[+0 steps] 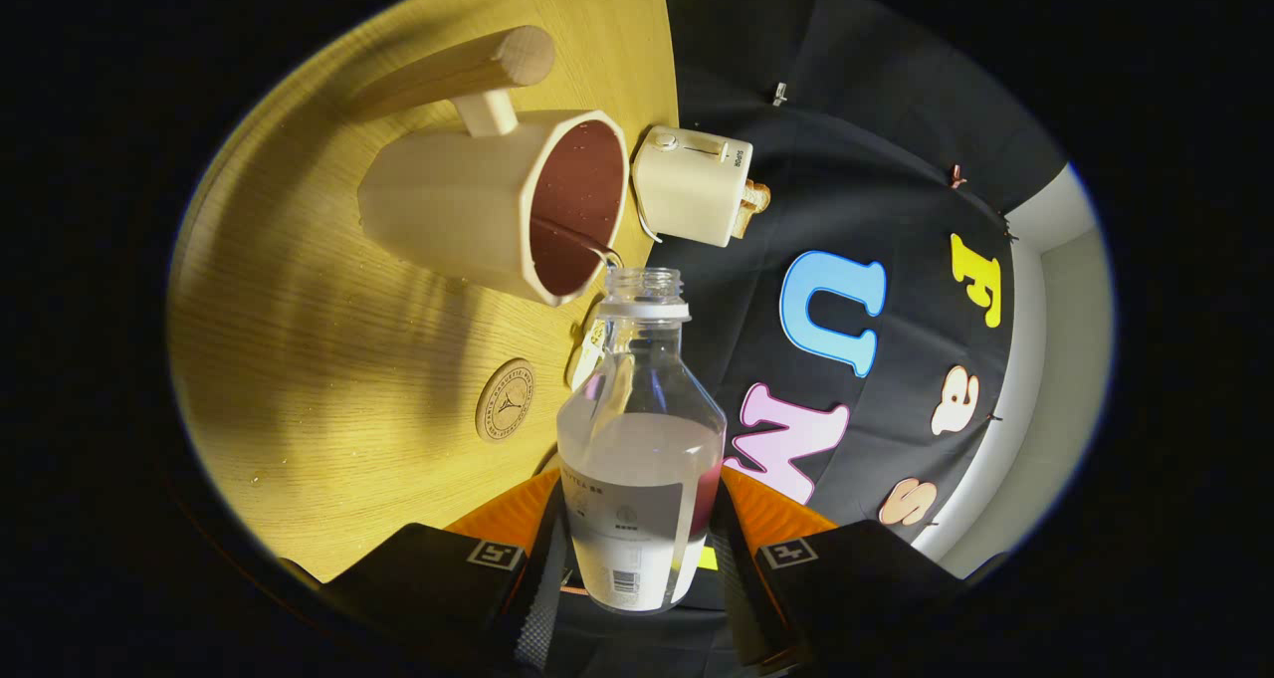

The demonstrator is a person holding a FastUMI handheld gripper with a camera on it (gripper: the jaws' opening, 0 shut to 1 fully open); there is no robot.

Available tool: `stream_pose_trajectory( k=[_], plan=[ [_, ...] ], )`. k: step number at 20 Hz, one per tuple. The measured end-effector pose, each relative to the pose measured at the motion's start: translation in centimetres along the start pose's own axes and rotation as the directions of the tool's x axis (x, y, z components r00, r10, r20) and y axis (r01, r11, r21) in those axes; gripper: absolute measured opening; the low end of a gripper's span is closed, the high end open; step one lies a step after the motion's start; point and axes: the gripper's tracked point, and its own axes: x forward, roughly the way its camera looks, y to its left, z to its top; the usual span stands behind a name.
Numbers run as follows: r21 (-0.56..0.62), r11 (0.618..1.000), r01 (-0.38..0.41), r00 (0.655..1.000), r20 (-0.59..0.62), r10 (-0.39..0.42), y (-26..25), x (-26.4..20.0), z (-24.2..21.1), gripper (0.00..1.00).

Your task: Take the bottle from table, then pour the juice into the cup, finally place the bottle on the coaster

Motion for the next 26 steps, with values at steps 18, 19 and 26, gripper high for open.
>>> stream_pose_trajectory(
  k=[18,19,26],
  plan=[
    [-0.083,0.996,0.038,0.999,0.028,-0.036,-0.84,-0.15,0.07,0.71],
    [-0.086,0.996,0.039,0.999,0.027,-0.036,-0.90,-0.14,0.04,0.71],
    [-0.110,0.993,0.036,0.999,0.018,-0.034,-1.05,0.18,-0.28,0.71]
  ],
)
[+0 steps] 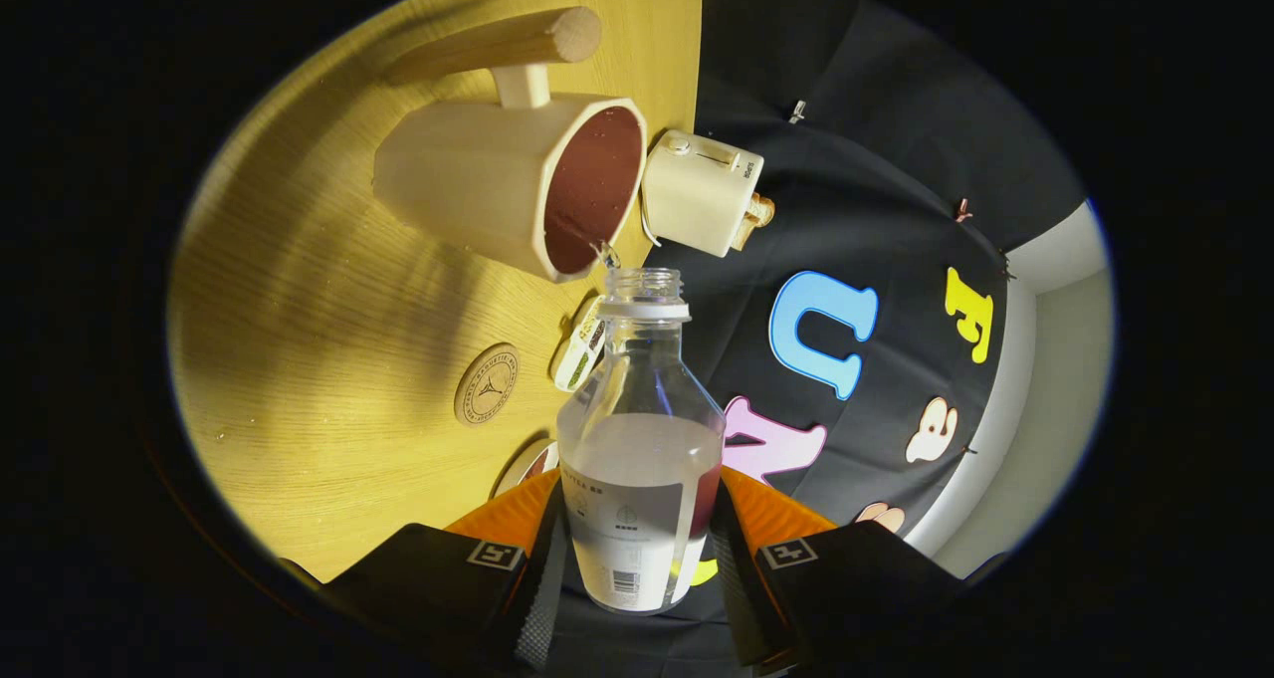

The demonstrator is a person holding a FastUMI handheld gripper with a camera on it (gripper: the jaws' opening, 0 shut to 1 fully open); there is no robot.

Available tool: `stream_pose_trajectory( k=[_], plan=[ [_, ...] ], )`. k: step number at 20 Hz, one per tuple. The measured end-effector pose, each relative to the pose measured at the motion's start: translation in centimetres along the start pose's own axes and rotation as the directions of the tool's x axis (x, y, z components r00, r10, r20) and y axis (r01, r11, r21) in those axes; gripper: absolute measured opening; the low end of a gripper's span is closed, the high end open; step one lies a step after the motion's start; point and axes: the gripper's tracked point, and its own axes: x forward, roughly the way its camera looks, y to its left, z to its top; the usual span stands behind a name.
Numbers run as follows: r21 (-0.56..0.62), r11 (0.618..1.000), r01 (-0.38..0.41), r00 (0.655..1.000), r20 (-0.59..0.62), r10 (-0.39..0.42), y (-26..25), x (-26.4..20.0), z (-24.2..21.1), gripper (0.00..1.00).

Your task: Take the bottle from table, then pour the juice into the cup, finally place the bottle on the coaster

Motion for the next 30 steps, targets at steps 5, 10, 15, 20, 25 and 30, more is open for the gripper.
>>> stream_pose_trajectory(
  k=[5,10,15,20,25,30],
  plan=[
    [-0.048,0.999,0.026,0.999,0.019,-0.025,-0.9,0.1,0.5,0.71],
    [-0.065,0.997,0.036,0.999,0.031,-0.034,-1.3,0.1,0.9,0.71],
    [-0.095,0.995,0.033,0.999,0.039,-0.030,-1.3,-0.2,1.1,0.71],
    [-0.136,0.990,0.045,0.997,0.062,-0.037,-1.2,-0.6,1.6,0.71],
    [-0.151,0.987,0.051,0.997,0.072,-0.040,-2.0,-0.1,1.7,0.71],
    [-0.173,0.983,0.061,0.996,0.076,-0.049,-2.7,-0.1,1.2,0.71]
  ],
)
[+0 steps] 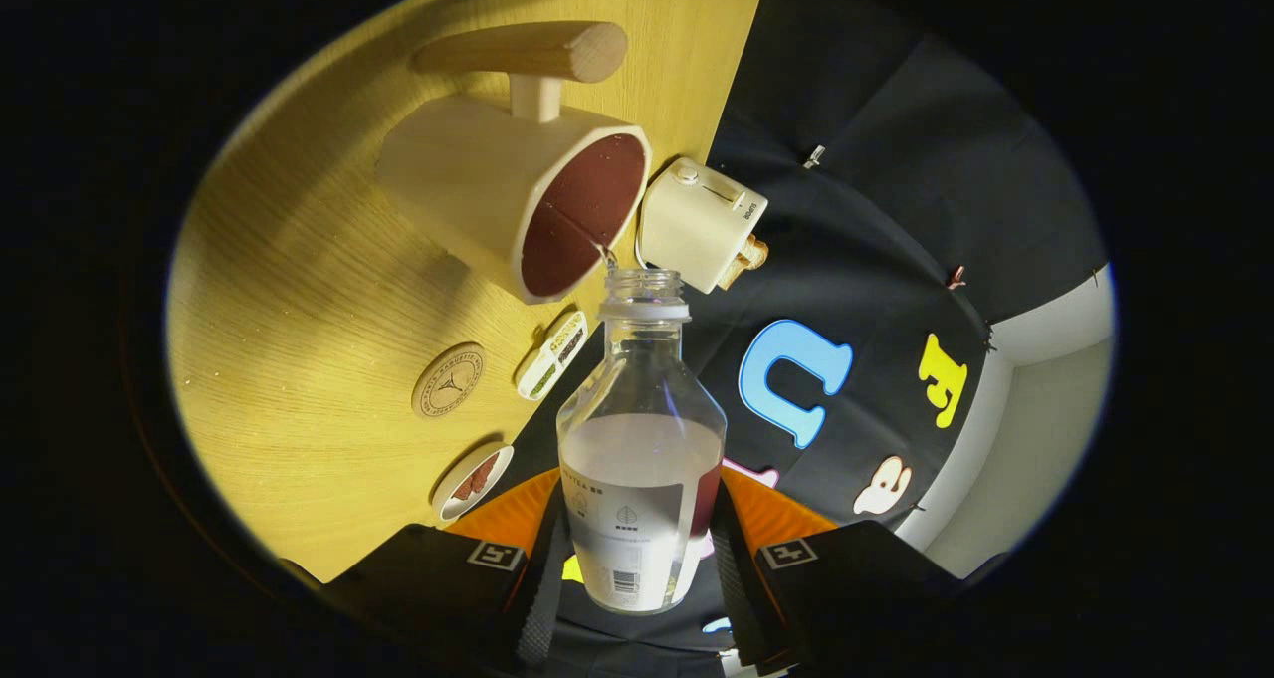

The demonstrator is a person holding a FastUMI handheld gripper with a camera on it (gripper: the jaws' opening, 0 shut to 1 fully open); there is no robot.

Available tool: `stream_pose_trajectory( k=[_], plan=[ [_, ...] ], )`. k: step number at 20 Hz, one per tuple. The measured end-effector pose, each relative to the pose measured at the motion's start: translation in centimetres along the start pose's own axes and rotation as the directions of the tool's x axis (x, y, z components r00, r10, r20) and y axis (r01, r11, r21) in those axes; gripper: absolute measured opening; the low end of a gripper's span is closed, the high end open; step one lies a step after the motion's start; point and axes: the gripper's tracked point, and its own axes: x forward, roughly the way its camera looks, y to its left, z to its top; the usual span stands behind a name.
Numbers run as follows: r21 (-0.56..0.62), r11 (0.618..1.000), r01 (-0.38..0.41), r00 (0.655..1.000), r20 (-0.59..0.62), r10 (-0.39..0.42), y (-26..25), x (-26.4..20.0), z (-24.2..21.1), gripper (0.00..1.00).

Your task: Take the bottle from table, then pour the juice into the cup, finally place the bottle on the coaster

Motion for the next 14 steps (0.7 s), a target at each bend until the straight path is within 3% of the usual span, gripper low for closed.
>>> stream_pose_trajectory(
  k=[14],
  plan=[
    [-0.065,0.998,0.019,1.000,0.025,-0.018,-1.2,-0.4,0.1,0.71]
  ],
)
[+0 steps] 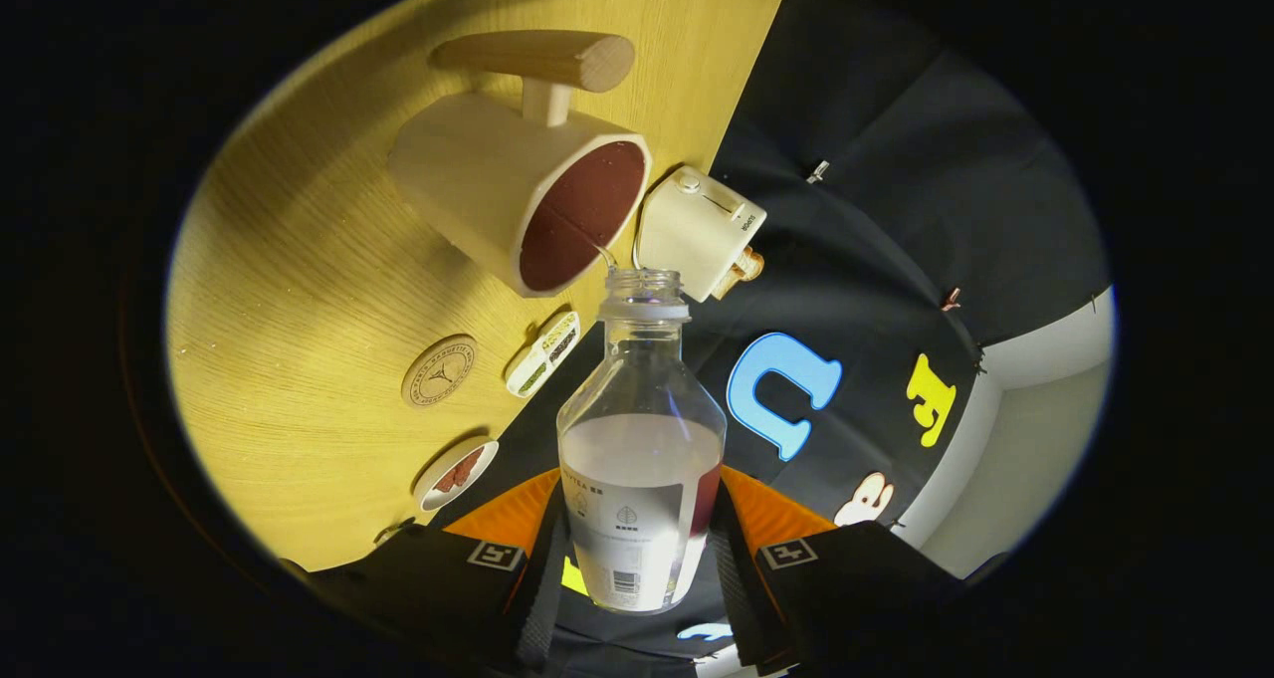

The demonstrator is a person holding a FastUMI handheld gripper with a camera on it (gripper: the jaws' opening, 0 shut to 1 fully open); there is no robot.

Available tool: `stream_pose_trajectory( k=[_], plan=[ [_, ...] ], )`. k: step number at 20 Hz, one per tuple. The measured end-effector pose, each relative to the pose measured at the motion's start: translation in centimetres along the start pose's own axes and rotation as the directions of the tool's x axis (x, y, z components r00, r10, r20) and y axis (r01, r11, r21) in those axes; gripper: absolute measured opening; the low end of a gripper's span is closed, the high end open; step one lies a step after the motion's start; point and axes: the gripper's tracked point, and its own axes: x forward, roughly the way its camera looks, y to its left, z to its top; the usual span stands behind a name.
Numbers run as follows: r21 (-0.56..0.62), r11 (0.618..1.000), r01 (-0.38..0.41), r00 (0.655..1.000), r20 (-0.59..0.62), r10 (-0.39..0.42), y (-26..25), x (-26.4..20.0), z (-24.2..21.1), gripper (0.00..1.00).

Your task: Take the bottle from table, then pour the juice into the cup, finally place the bottle on the coaster

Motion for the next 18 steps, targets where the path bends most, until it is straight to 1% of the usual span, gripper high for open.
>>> stream_pose_trajectory(
  k=[15,18],
  plan=[
    [-0.114,0.991,0.066,0.997,0.042,-0.061,-1.5,0.2,-0.1,0.71],
    [-0.118,0.990,0.075,0.996,0.055,-0.069,-1.7,0.3,0.0,0.71]
  ],
)
